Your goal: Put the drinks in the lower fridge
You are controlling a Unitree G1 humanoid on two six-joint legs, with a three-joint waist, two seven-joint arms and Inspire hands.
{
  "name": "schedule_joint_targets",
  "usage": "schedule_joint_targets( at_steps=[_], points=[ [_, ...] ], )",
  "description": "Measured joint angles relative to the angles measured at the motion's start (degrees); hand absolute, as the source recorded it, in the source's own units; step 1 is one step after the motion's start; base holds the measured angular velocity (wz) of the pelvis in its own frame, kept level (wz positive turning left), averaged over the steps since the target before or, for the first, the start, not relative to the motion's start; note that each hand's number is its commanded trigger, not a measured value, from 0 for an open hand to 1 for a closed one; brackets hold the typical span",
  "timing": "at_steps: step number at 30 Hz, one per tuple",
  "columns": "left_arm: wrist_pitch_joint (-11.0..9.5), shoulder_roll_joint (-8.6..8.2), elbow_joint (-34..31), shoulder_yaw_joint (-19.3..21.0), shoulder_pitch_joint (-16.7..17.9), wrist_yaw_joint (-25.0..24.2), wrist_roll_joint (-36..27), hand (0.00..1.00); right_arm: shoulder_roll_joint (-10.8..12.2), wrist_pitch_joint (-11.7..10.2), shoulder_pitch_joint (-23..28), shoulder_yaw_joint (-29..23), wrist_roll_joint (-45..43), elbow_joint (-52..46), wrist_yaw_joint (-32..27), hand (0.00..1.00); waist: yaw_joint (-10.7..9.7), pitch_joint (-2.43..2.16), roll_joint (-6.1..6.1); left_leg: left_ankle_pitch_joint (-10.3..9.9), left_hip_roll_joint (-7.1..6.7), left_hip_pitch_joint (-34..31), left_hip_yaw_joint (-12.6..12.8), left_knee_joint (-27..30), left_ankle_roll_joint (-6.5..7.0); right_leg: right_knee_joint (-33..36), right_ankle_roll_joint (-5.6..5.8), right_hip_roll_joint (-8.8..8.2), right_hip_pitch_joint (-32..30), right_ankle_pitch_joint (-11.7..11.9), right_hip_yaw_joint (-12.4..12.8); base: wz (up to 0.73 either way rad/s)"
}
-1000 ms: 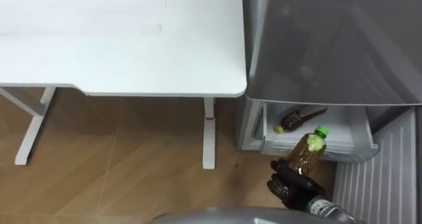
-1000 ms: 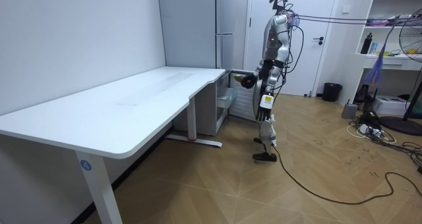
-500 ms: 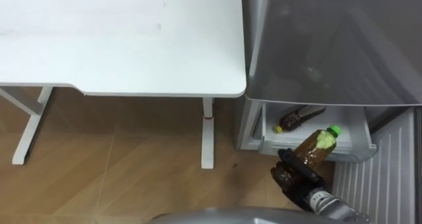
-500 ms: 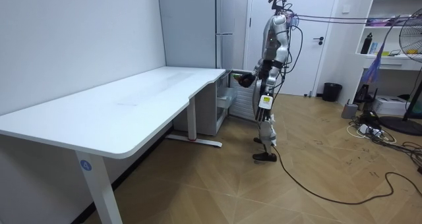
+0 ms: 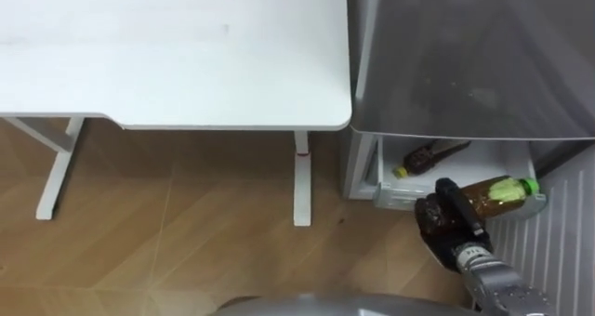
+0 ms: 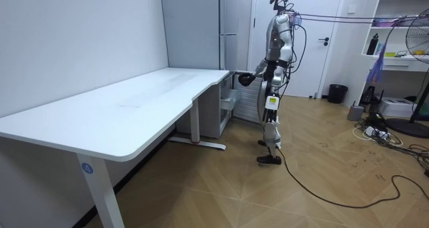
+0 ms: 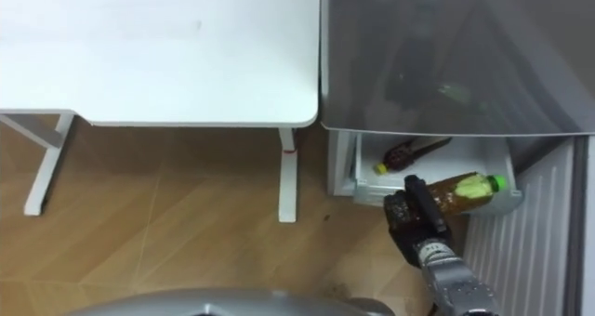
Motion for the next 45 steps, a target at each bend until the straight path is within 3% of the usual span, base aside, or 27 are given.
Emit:
schedule_joint_targets(
  at_steps=[7, 12, 16, 18, 23, 28, 30, 37, 40, 41, 43, 45],
  points=[
    [0.3, 0.71, -0.3, -0.1, -0.2, -2.2, 1.3, 0.00, -0.6, 0.5, -5.3, -4.0, 0.6, 3.5, -0.7, 1.00, -0.3, 0.16, -0.22, 0.0, -0.24, -1.6, -0.9, 0.6, 0.03, 0.1, 0.01, -0.27, -0.9, 0.0, -0.9, 0.07],
    [0.6, 1.26, 0.0, -0.1, -2.2, -2.3, 1.2, 0.00, -2.1, 0.6, -13.3, -4.9, 1.1, 9.6, -0.7, 1.00, 0.2, 0.03, 0.07, 0.2, -0.31, -6.0, -1.3, 2.3, 0.21, 1.5, -0.11, -0.46, -5.0, 0.1, -1.2, 0.04],
    [1.2, 1.70, 0.0, -0.1, -2.5, -2.7, 1.0, 0.00, -2.2, 1.3, -16.2, -6.0, 0.9, 11.6, -0.7, 1.00, 0.4, -0.01, 0.25, 0.5, -0.38, -8.3, -1.4, 2.5, 0.35, 3.2, -0.11, -0.80, -7.9, 0.1, -1.3, 0.00],
    [2.1, 2.20, 0.4, -0.1, -4.0, -3.3, 1.0, 0.00, -2.5, 2.0, -18.6, -6.0, 1.1, 13.6, -0.4, 1.00, 0.3, 0.21, -0.08, 1.1, -0.74, -10.4, -1.5, 2.5, 0.55, 3.8, -0.12, -1.23, -10.2, 0.1, -1.4, 0.05],
    [1.8, 3.07, 1.0, -0.2, -6.7, -3.3, 1.0, 0.00, -3.1, 2.7, -23.9, -6.2, 1.0, 18.7, -0.1, 1.00, 0.5, 0.66, -0.74, 1.3, -0.89, -14.4, -1.4, 3.6, 0.74, 5.5, -0.18, -1.61, -14.5, 0.2, -1.2, -0.01],
    [1.7, 3.89, 2.8, -3.6, -10.9, -3.9, -0.9, 0.00, -5.2, 3.9, -28.4, -6.2, 0.1, 23.6, 1.4, 1.00, 1.1, 0.80, -0.64, 1.8, -1.03, -18.3, -1.4, 4.6, 0.91, 7.2, -0.40, -2.04, -18.8, 0.3, -1.4, 0.00],
    [1.4, 3.95, 4.9, -3.9, -13.0, -4.4, -1.6, 0.00, -6.6, 3.9, -29.6, -6.1, -0.5, 23.9, 1.3, 1.00, 1.8, 1.08, -0.38, 2.2, -1.18, -19.8, -1.3, 4.6, 0.97, 7.9, -0.54, -2.31, -20.6, 0.4, -1.4, 0.00],
    [1.0, 4.27, 6.1, -6.4, -14.1, -4.3, -4.4, 0.00, -10.0, 4.3, -33.4, -6.0, -1.3, 25.4, 1.1, 1.00, 3.2, 1.40, -0.30, 3.7, -1.78, -24.7, -0.8, 4.5, 1.16, 10.8, -0.79, -3.33, -27.1, 0.5, -1.1, 0.00],
    [1.0, 4.30, 6.4, -7.4, -14.5, -4.3, -5.5, 0.00, -10.4, 4.5, -34.6, -5.9, -3.5, 25.6, 0.7, 1.00, 3.5, 1.90, -0.44, 3.9, -1.85, -24.9, -0.8, 4.5, 1.22, 10.9, -0.80, -3.45, -27.4, 0.5, -1.2, 0.00],
    [0.9, 4.31, 6.4, -7.6, -14.6, -4.3, -6.2, 0.00, -10.4, 4.8, -35.2, -5.8, -3.5, 25.6, 0.8, 0.60, 3.5, 2.01, -0.65, 4.0, -1.92, -25.7, -0.8, 4.6, 1.26, 11.2, -0.80, -3.56, -28.2, 0.5, -1.2, 0.05],
    [0.8, 4.36, 6.5, -8.6, -15.2, -4.2, -7.1, 0.00, -10.4, 5.0, -35.9, -5.8, -3.6, 25.6, 0.5, 0.00, 3.5, 2.27, -1.01, 4.6, -2.20, -27.0, -0.8, 4.6, 1.38, 12.1, -0.84, -3.97, -29.9, 0.6, -1.2, 0.06],
    [0.4, 4.35, 6.8, -9.3, -16.1, -4.2, -7.1, 0.00, -10.5, 4.9, -38.0, -5.8, -3.7, 25.6, -1.3, 0.00, 3.6, 2.50, -1.39, 5.4, -2.76, -29.2, -0.6, 4.6, 1.59, 13.7, -0.88, -4.61, -33.0, 0.6, -0.5, 0.00]
  ],
)
